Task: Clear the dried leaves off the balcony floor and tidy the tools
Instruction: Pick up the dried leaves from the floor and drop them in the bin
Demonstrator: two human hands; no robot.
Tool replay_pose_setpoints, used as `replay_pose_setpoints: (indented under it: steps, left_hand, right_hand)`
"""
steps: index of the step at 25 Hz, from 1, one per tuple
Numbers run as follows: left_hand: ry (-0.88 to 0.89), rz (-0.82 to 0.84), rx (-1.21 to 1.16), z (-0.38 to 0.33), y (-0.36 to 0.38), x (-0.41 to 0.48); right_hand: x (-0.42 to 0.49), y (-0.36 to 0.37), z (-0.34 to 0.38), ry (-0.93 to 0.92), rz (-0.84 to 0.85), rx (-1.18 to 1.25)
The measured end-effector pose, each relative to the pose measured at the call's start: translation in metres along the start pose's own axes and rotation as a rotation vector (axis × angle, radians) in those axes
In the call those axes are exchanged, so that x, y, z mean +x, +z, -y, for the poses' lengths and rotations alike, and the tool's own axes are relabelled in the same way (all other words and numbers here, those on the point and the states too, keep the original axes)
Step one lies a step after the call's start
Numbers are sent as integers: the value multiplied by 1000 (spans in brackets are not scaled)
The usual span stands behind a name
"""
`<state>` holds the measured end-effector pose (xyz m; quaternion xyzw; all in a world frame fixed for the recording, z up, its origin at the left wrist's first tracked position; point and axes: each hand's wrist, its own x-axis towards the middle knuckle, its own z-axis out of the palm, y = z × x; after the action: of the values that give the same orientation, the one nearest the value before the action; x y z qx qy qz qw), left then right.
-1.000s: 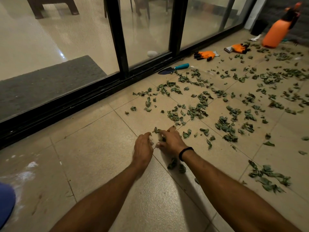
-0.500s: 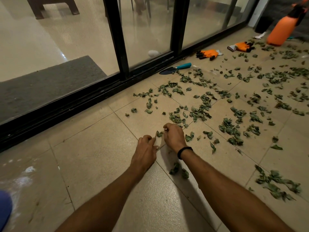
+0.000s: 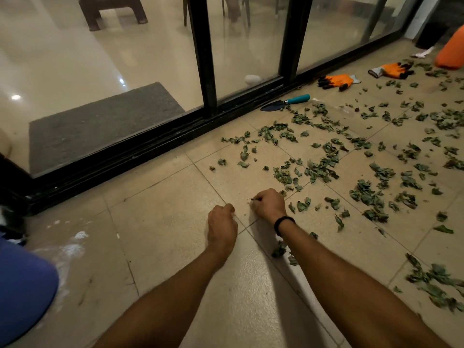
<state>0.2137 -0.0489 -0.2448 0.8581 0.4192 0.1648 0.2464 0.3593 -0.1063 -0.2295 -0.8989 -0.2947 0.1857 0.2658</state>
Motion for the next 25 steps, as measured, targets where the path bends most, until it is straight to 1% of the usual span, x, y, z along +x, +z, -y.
replay_pose_setpoints:
  steps: [2,4,5,7,10,12,13,15,17,19,20,21,22,23,25]
  left_hand:
    - [-223,-82,-182,3,-29,15]
    - [-344,-154,-317,7,-75,30]
    - [-359,-195,-356,10,-101,34]
    - [-350,-282,-417,14,-159,34]
    - [-237,-384,-412,21,-251,18]
    - [-189,-429,-307,34,-318,1]
    - [-197,-444,-215,45,-353,-8]
    - [-297,-458,-8,71,-415,-28]
    - [-479,-442,156,112,-458,-46]
    - [-692,-346,165,154,-480,-65]
    - [-794,-288,133,171,-484,-73]
    - [-875,-255,116,191,-482,-76]
    - [-911,-244,94,215,-477,-76]
    - [-919,-254,74,225,-471,-74]
    - [-851,-328,55,191,-469,-76]
  right_hand:
    - [-2,-5,14,199,109,410]
    - [-10,-9,44,302,199,837]
    - [-15,-9,63,303,231,972]
    - [-29,-4,113,249,305,1088]
    - [-58,10,204,87,444,1116]
    - [-83,23,272,-38,551,1116]
    - [-97,31,306,-109,604,1116]
    - [-130,46,367,-296,675,1061]
    - [-163,68,412,-513,622,830]
    - [-188,94,443,-700,569,512]
    - [-198,105,452,-759,591,381]
    - [-204,114,456,-779,633,304]
    - [-208,117,457,-758,680,290]
    - [-209,116,456,-693,732,343]
    - [-209,100,449,-514,859,583]
